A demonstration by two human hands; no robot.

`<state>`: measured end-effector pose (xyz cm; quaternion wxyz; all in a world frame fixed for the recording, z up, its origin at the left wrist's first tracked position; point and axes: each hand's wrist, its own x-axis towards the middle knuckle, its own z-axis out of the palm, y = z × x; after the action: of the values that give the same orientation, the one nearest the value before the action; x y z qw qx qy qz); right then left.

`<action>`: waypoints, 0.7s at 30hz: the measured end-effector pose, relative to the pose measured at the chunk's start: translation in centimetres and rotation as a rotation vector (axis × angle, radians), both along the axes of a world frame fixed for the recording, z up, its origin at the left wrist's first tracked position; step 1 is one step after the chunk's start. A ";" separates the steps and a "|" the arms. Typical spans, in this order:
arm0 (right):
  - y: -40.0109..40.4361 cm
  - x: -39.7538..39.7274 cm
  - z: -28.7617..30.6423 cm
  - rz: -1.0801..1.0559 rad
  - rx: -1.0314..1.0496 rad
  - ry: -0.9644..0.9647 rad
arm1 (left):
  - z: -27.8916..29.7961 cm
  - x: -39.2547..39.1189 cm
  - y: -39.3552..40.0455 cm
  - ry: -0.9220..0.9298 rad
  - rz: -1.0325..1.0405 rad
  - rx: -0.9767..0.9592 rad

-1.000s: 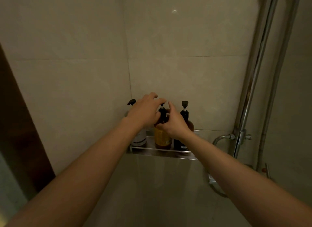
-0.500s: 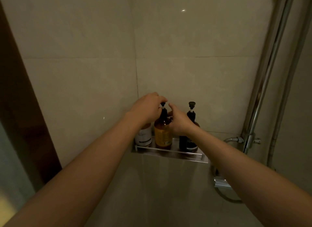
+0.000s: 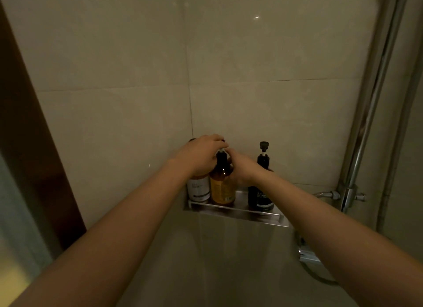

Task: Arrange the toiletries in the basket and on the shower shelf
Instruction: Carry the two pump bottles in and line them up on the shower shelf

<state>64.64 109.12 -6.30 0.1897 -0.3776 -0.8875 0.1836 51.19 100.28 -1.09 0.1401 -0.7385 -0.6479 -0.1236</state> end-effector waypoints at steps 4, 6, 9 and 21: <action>0.4 -0.3 -0.1 0.021 -0.038 0.013 | -0.6 -0.7 -0.5 -0.021 0.014 0.032; 0.4 -0.4 -0.2 0.019 -0.034 0.023 | -0.7 -0.9 -0.7 -0.004 0.017 0.012; 0.6 -0.5 -0.4 -0.011 -0.022 0.031 | -1.1 -0.9 -1.1 0.037 0.034 -0.001; 1.2 -0.8 -0.2 0.001 -0.110 0.057 | -1.7 -0.2 -1.0 0.237 0.172 0.034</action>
<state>63.85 110.29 -6.51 0.1938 -0.3815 -0.8705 0.2431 50.96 99.24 -2.78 0.2383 -0.6872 -0.6854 -0.0341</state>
